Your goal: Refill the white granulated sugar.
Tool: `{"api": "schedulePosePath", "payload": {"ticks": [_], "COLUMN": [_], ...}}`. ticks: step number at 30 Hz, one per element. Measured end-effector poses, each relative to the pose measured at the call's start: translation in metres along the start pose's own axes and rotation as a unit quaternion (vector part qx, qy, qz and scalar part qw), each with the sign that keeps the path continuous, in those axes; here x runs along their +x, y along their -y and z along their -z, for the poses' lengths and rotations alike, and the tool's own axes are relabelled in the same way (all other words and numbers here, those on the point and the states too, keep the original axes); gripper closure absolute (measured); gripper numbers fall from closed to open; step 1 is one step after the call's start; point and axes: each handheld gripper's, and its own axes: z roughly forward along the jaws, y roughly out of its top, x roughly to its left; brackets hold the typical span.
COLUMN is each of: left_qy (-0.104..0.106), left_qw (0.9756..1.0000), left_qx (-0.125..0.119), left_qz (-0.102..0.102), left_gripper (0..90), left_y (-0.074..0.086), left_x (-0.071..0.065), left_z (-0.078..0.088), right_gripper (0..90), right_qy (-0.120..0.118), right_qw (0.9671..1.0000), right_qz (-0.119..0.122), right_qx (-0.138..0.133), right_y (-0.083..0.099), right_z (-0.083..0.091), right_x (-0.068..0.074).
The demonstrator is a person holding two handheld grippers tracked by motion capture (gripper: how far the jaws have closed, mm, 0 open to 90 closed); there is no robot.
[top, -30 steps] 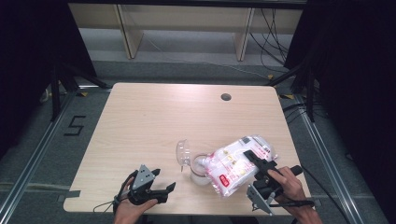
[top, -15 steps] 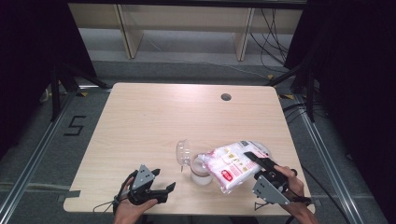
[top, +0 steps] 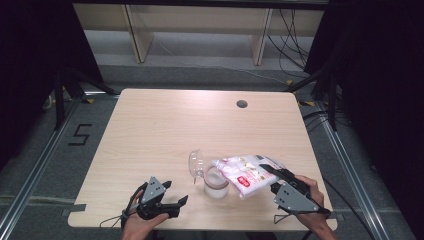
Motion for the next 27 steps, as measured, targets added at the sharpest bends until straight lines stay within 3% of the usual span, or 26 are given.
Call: {"api": "schedulePosePath", "payload": {"ticks": [4,6,7,10,13,17,18,22,24,27], "left_qy": [0.003,-0.001,0.000,-0.001,0.001,0.000,0.000,0.000,0.002,0.002], "left_qw": [1.0000,1.0000,1.0000,1.0000,0.9999,1.0000,1.0000,1.0000,1.0000,1.0000], "left_qx": [-0.002,-0.001,0.000,-0.001,0.000,-0.001,-0.001,-0.001,0.000,-0.001], "left_qz": [0.002,0.003,0.001,0.002,-0.010,0.001,0.002,0.003,-0.001,0.001], "left_gripper": [23.2,23.2,23.2,23.2,23.3,23.4,23.4,23.3,23.4,23.3], "left_y": [0.000,0.000,0.000,0.000,0.000,0.000,0.000,0.000,0.000,0.000], "left_x": [0.000,0.000,0.000,0.000,0.001,0.000,0.000,-0.001,0.000,0.000], "left_z": [-0.001,0.000,0.000,0.000,0.000,-0.001,-0.001,-0.001,-0.001,-0.001], "right_gripper": [80.8,81.2,81.2,81.9,82.6,83.9,84.0,84.3,84.4,84.4], "right_qy": [-0.008,-0.008,-0.008,-0.028,-0.029,-0.033,-0.037,-0.045,-0.047,-0.047], "right_qw": [0.9992,0.9973,0.9973,0.9943,0.9936,0.9924,0.9905,0.9894,0.9862,0.9842], "right_qz": [-0.039,-0.072,-0.072,-0.102,-0.109,-0.117,-0.132,-0.138,-0.159,-0.170], "right_qx": [-0.001,-0.009,-0.009,-0.014,-0.010,-0.017,-0.013,-0.011,-0.007,-0.005], "right_y": [0.004,0.009,0.009,0.013,0.015,0.017,0.017,0.021,0.026,0.030], "right_z": [0.000,-0.001,-0.001,-0.005,-0.006,-0.012,-0.012,-0.019,-0.025,-0.028], "right_x": [-0.002,-0.004,-0.004,-0.005,-0.004,-0.003,-0.003,-0.004,-0.004,-0.005]}}
